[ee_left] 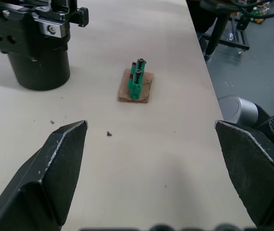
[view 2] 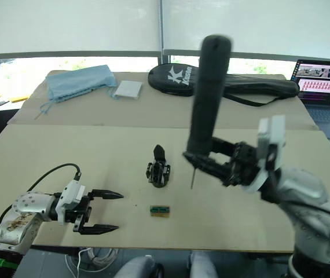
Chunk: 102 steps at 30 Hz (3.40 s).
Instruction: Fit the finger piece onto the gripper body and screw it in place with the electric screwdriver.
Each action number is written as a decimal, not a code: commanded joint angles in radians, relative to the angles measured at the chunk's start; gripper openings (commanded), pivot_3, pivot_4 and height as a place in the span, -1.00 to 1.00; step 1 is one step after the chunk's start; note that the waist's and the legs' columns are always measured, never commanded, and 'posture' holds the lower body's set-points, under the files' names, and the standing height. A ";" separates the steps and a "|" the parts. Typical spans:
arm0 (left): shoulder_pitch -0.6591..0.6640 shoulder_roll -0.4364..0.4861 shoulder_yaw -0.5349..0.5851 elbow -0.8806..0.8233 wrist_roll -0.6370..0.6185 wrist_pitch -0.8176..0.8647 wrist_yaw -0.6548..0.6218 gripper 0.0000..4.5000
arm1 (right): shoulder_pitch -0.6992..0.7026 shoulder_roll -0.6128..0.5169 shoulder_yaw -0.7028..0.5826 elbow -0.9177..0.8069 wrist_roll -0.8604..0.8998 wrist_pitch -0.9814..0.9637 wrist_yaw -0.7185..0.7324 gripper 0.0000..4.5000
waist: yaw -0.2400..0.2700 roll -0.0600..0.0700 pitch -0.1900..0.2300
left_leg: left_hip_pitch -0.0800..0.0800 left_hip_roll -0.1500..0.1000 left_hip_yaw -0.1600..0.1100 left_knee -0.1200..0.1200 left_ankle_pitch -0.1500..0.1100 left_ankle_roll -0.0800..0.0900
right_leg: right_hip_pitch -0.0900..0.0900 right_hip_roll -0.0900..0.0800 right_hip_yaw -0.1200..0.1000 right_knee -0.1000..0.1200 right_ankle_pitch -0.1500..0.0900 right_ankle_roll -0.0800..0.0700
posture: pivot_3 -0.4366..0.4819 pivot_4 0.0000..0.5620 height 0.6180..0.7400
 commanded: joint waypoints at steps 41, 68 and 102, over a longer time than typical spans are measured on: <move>-0.061 -0.191 -0.239 0.049 0.192 -0.086 0.226 1.00 | -0.024 0.045 0.369 0.254 -0.209 -0.485 0.192 -0.15 | 0.002 0.000 0.000 | 0.007 0.002 0.002 -0.001 0.000 -0.001 | 0.003 0.000 0.010 0.001 0.000 -0.001 | -0.05 -0.47 1.00; -0.064 -0.223 -0.252 0.059 0.198 -0.085 0.230 1.00 | -0.028 0.031 0.359 0.281 -0.211 -0.506 0.186 -0.15 | 0.004 0.000 -0.001 | 0.007 0.002 0.002 -0.001 0.000 -0.001 | 0.003 -0.001 0.011 0.001 0.000 -0.001 | -0.05 -0.47 1.00; -0.060 -0.230 -0.254 0.036 0.194 -0.060 0.243 1.00 | -0.027 0.026 0.377 0.292 -0.223 -0.516 0.188 -0.15 | 0.004 0.000 -0.001 | 0.007 0.002 0.002 -0.001 0.000 -0.001 | 0.004 -0.001 0.012 0.001 0.000 -0.001 | -0.05 -0.47 1.00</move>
